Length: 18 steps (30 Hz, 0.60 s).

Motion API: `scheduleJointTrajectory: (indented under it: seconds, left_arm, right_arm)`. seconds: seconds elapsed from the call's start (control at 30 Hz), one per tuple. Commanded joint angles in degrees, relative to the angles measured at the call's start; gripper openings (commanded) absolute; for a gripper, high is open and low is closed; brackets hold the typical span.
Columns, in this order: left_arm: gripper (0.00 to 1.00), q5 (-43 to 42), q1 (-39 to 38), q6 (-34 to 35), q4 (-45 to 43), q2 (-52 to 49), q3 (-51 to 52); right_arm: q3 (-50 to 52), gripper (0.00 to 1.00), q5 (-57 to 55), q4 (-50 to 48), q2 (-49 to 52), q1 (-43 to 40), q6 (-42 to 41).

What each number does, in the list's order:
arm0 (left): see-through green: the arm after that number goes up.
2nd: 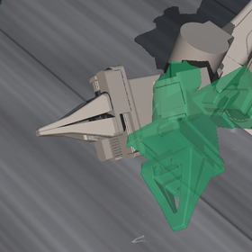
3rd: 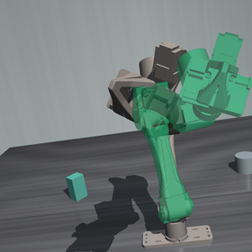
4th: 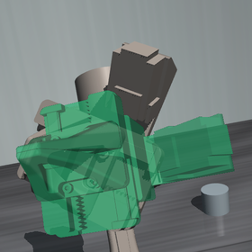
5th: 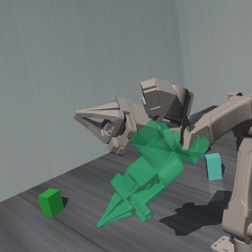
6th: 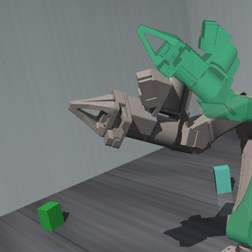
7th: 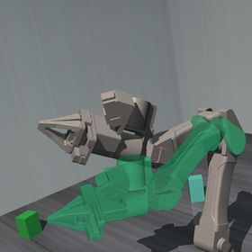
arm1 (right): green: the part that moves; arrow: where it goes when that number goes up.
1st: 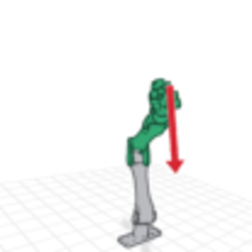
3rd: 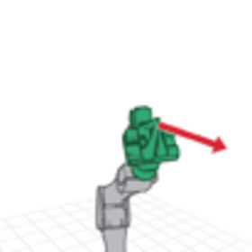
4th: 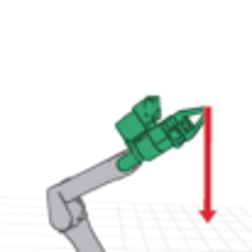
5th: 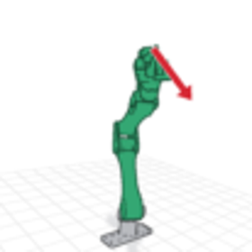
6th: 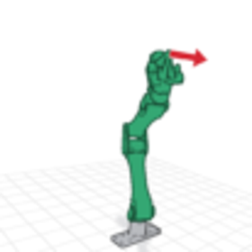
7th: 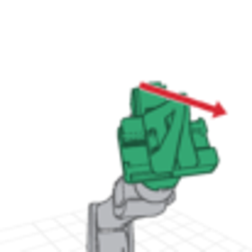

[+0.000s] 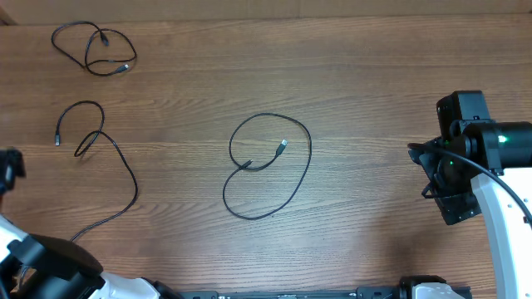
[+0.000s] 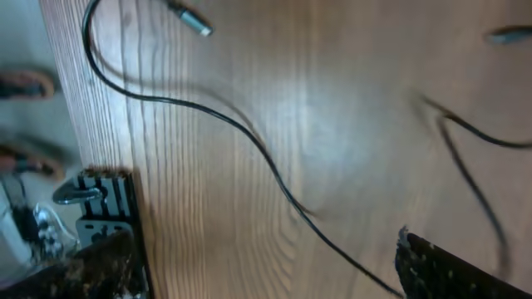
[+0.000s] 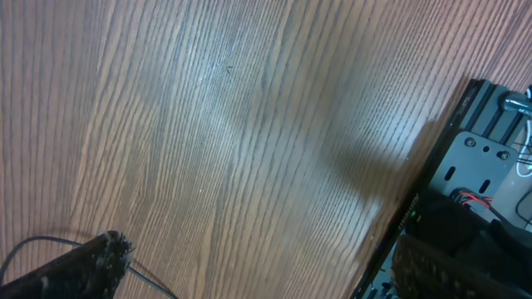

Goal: Untangle cables

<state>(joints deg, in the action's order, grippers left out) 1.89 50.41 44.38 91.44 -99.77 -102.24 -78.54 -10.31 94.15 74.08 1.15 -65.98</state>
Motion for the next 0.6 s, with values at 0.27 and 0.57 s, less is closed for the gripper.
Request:
scheduleJointTrajectory:
  seconds: [0.27, 0.57]
  left_arm:
    - [1.0, -1.4, 0.7, 2.3, -10.0, 1.7, 16.3]
    - [1.0, -5.4, 3.2, -0.7, -10.6, 13.6, 17.8]
  right_arm:
    - [-1.4, 1.0, -0.1, 0.0, -0.9, -0.2, -0.4]
    - [-1.4, 1.0, -0.1, 0.0, -0.9, -0.2, -0.4]
